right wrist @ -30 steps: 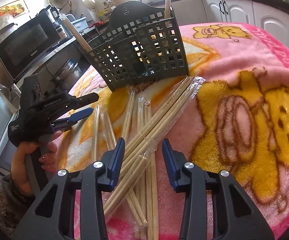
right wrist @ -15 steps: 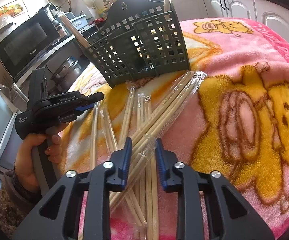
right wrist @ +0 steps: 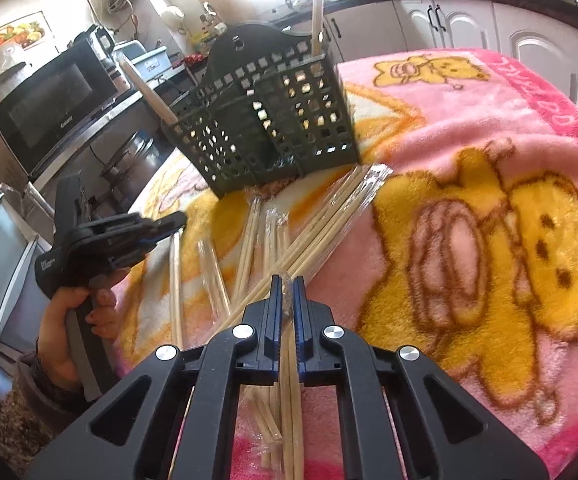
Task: Organize utensils
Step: 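Close the left tool on another wrapped chopstick while the right tool grasps one too, then raise the left tool's chopstick above the caddy while the right tool carries its chopstick over, then open the left tool over the caddy while the right tool releases its chopstick inside, then withdraw both open tools from the caddy toward the chopstick pile, then lower the left tool onto a wrapped chopstick and close it while the right tool grasps another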
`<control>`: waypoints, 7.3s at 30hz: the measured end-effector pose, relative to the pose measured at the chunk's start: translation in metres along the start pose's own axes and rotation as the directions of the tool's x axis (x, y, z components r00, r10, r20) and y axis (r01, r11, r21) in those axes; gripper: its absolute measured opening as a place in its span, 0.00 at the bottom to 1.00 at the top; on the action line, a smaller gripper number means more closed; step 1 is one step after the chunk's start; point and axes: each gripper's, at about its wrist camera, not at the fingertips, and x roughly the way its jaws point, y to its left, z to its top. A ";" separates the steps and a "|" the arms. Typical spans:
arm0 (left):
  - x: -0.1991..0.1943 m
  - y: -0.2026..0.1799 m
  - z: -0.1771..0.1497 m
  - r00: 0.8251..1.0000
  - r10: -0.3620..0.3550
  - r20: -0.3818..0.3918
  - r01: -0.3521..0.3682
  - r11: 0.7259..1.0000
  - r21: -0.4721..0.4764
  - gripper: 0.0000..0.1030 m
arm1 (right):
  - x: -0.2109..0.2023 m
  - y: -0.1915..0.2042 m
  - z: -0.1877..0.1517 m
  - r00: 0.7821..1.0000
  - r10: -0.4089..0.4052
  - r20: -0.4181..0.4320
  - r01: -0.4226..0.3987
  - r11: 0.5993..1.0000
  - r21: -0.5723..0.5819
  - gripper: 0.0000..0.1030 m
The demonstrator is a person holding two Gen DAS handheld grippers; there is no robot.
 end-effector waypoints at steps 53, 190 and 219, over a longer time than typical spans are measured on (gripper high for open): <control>-0.137 -0.167 0.032 0.891 -0.387 0.237 0.281 0.881 0.381 0.02 | -0.132 0.082 0.117 0.879 0.153 0.451 -0.033 0.964 -0.264 0.04; -0.025 -0.083 -0.001 0.995 -0.087 -0.049 0.098 0.942 0.320 0.87 | 0.004 0.001 0.038 0.974 -0.208 0.093 0.215 0.974 -0.075 0.49; 0.034 -0.058 -0.020 0.981 0.078 -0.176 -0.029 0.964 0.265 0.31 | 0.089 -0.061 0.074 0.978 -0.180 -0.101 0.189 0.978 0.084 0.27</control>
